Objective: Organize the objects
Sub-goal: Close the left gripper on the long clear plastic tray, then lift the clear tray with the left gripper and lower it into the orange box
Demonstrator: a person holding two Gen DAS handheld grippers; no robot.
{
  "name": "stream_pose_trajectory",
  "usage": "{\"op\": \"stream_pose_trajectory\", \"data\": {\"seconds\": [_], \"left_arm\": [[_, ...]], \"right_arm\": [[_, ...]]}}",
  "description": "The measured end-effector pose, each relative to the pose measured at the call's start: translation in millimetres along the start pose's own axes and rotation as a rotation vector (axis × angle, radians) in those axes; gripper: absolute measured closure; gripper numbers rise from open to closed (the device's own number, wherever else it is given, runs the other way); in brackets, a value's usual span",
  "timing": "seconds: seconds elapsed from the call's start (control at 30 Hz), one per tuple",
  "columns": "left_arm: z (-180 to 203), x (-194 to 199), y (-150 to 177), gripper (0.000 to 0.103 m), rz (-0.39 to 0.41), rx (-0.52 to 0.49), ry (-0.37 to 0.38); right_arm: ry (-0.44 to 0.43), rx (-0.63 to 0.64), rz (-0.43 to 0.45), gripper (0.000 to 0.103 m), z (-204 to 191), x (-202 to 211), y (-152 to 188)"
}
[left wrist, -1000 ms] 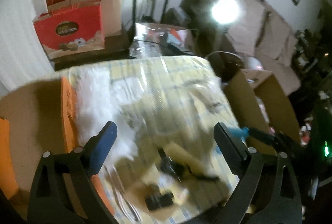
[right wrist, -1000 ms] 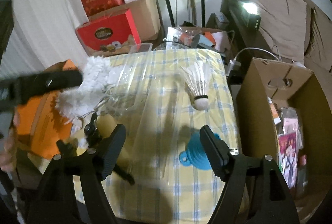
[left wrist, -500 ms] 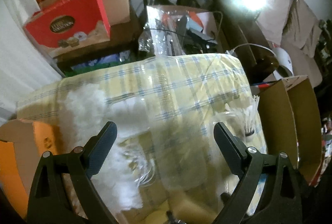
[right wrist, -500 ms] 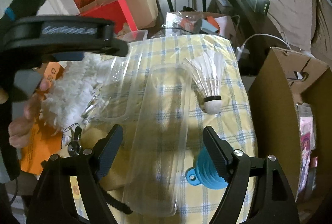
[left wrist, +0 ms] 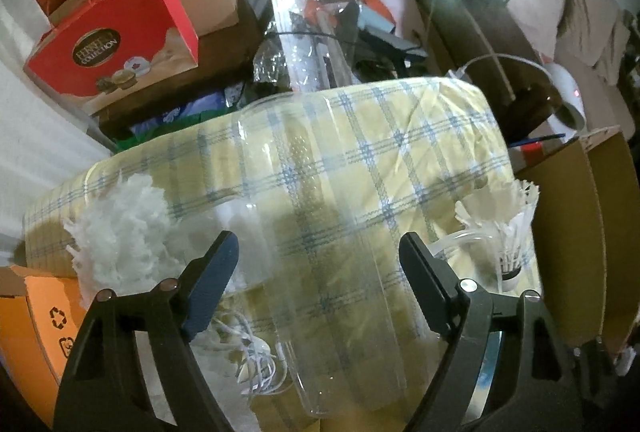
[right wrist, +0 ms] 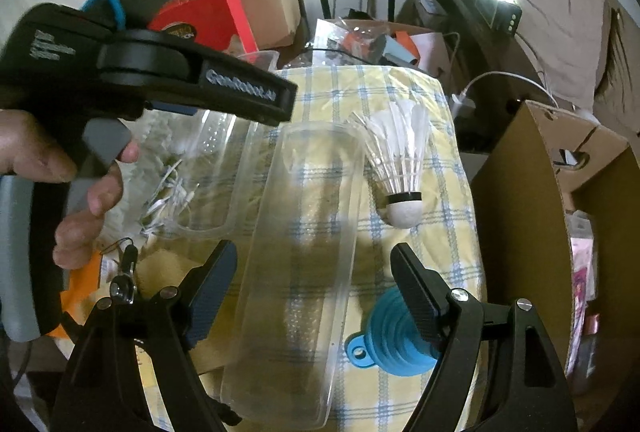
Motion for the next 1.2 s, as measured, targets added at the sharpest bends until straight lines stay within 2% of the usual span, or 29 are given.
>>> {"op": "stream_pose_trajectory", "data": {"seconds": [0.03,0.1,0.2,0.4,0.53,0.63,0.77,0.97,1.03,1.2], "left_arm": [[0,-3,1,0.035,-0.009,-0.002,-0.002],[0,-9,3,0.043,-0.027,0.005,0.003],[-2,-7,2,0.046,-0.016,0.032,0.023],[-14,17,1,0.047,0.039,0.075,0.034],[-24,44,-1,0.047,0.090,0.104,0.074],[-28,64,1,0.047,0.116,0.104,0.111],[-34,85,9,0.047,0.137,0.091,0.124],[-43,113,23,0.047,0.169,0.077,0.152],[-46,121,28,0.047,0.180,0.074,0.166],[-52,141,39,0.046,0.210,0.065,0.179]], "right_arm": [[0.000,0.002,-0.001,0.023,-1,1,1],[0.001,0.008,-0.004,0.023,-2,1,0],[0.006,0.015,-0.005,0.023,-4,1,-1],[0.024,0.028,-0.007,0.023,-7,0,-5],[0.037,0.031,-0.021,0.023,-10,-4,-10],[0.046,0.030,-0.043,0.023,-12,-11,-12],[0.036,0.005,-0.078,0.023,-10,-20,-11],[0.045,-0.015,-0.129,0.033,-6,-38,-9],[0.044,-0.015,-0.133,0.045,-6,-41,-8],[0.054,-0.013,-0.105,0.046,-9,-34,-11]]}}
Point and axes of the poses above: each gripper's, at about its wrist camera, not at the fingertips, and x roughly against the way its jaws point, z to its right, y to its underside, the point moved 3 cm from there along -x, roughly the way its jaws point, and after that the axes turned 2 degrees about y, right-handed, at the moved point
